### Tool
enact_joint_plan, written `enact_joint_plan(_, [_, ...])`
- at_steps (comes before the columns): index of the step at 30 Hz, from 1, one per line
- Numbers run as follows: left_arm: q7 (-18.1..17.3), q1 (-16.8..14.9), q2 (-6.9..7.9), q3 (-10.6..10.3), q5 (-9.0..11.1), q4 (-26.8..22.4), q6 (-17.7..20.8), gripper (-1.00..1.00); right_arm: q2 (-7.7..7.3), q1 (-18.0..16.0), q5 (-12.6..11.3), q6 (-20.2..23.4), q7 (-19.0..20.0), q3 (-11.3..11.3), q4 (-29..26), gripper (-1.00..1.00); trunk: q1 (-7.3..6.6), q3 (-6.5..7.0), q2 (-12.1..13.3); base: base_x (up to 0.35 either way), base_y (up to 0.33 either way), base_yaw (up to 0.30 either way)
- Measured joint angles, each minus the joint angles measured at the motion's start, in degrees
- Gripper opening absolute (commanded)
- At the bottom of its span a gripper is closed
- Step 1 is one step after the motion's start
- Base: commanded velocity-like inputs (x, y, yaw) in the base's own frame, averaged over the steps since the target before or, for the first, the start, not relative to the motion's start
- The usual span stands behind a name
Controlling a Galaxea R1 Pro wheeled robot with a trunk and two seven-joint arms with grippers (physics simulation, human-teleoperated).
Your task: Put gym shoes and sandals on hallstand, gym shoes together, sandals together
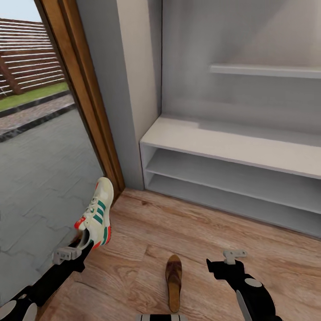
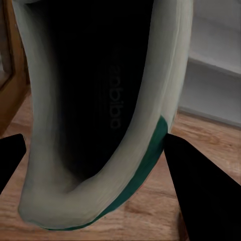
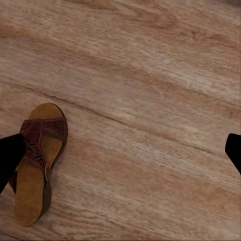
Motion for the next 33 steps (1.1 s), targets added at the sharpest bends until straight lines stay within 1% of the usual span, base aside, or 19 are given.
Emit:
enact_joint_plan(9, [0.0, 0.0, -0.05, 0.1, 0.0, 0.0, 0.0, -1.0, 0.0, 0.0, 0.0, 0.0, 0.0, 0.0, 0.0, 1.0, 0.0, 0.0, 0.0, 0.221, 0.262, -0.001])
enact_joint_plan(13, [0.0, 0.0, -0.06, 0.0, 0.0, 0.0, 0.0, -1.0, 0.0, 0.0, 0.0, 0.0, 0.0, 0.0, 0.0, 1.0, 0.01, 0.0, 0.0, 0.122, 0.133, 0.0])
enact_joint_plan(17, [0.0, 0.0, -0.06, 0.0, 0.0, 0.0, 0.0, -1.0, 0.0, 0.0, 0.0, 0.0, 0.0, 0.0, 0.0, 1.0, 0.02, 0.0, 0.0, 0.01, 0.027, 0.0])
enact_joint_plan(24, [0.0, 0.0, -0.06, 0.1, 0.0, 0.0, 0.0, -1.0, 0.0, 0.0, 0.0, 0.0, 0.0, 0.0, 0.0, 1.0, 0.04, 0.0, 0.0, -0.148, 0.127, 0.0])
enact_joint_plan(33, [0.0, 0.0, -0.06, 0.1, 0.0, 0.0, 0.0, -1.0, 0.0, 0.0, 0.0, 0.0, 0.0, 0.0, 0.0, 1.0, 0.02, 0.0, 0.0, -0.02, 0.017, 0.0])
